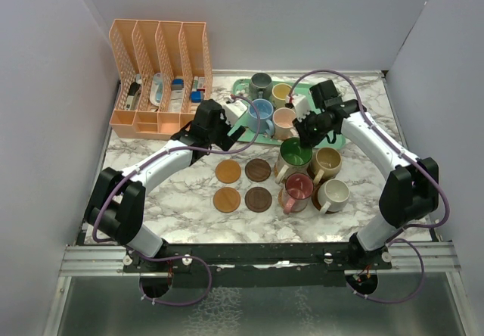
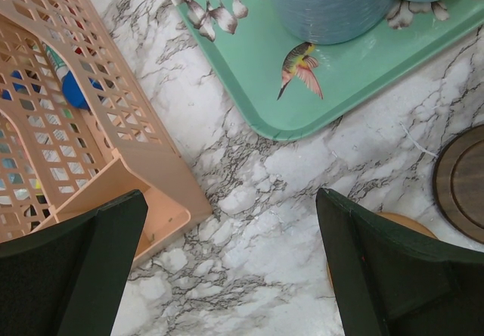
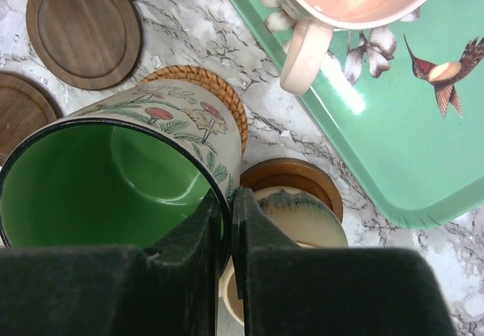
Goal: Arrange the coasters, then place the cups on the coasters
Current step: Place the cup on the coaster.
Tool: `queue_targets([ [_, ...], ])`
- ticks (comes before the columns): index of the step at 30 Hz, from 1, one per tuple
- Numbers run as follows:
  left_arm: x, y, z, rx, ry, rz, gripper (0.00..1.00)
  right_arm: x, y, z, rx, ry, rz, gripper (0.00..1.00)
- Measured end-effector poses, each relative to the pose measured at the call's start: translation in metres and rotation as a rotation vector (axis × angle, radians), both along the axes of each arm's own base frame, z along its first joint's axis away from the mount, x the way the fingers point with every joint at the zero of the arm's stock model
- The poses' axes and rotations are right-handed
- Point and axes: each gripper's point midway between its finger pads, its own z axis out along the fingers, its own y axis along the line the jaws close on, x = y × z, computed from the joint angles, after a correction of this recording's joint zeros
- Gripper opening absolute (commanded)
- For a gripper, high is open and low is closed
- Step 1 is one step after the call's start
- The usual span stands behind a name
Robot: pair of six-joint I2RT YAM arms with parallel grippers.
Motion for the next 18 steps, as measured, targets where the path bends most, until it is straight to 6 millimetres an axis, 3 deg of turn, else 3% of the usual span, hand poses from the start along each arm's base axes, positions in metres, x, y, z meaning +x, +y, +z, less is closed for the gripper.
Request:
queue_targets([
  [18,-0.001,-0.002,-0.004,-0.001,0.011,-0.009,0.99,-0.005,0.001,-0.013,-0.018,0.021,-0.008,0.01],
])
